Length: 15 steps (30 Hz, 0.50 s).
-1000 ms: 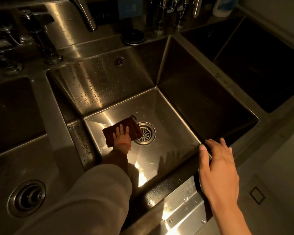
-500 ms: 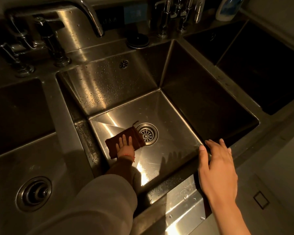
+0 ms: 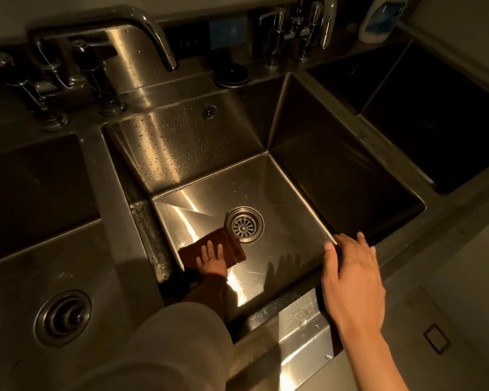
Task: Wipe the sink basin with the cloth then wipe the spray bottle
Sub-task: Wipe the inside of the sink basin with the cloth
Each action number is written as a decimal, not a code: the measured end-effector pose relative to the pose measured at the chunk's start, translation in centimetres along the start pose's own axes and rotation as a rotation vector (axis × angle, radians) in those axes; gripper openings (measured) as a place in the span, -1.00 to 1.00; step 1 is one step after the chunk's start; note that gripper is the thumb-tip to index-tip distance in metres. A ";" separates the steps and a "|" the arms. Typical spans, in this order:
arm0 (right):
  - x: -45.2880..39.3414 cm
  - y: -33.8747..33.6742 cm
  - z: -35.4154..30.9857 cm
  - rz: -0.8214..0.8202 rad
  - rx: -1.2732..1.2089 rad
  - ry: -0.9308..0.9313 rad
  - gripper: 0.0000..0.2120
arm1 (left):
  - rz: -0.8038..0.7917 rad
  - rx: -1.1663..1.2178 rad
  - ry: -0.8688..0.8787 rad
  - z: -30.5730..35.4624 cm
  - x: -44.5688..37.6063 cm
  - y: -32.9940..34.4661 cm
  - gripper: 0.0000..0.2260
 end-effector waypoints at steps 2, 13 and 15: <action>0.0 -0.1 0.0 -0.002 -0.002 -0.002 -0.49 | 0.000 0.004 0.003 0.1 0.1 0.2 -0.37; -0.1 -0.1 0.1 -0.010 -0.011 -0.007 -0.55 | 0.052 -0.155 0.024 -0.4 0.6 0.3 -0.39; 0.0 -0.1 0.1 -0.003 -0.011 -0.010 -0.56 | 0.069 -0.186 0.035 -0.5 0.8 0.2 -0.39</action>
Point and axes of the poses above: each hand's wrist, its own x-axis away from the middle knuckle, its own y-axis out of the palm, z = x × y, the point moved 5 cm from there along -x, towards the middle knuckle, and after that the axes turned 12 degrees about -z, right-handed, at the moved point
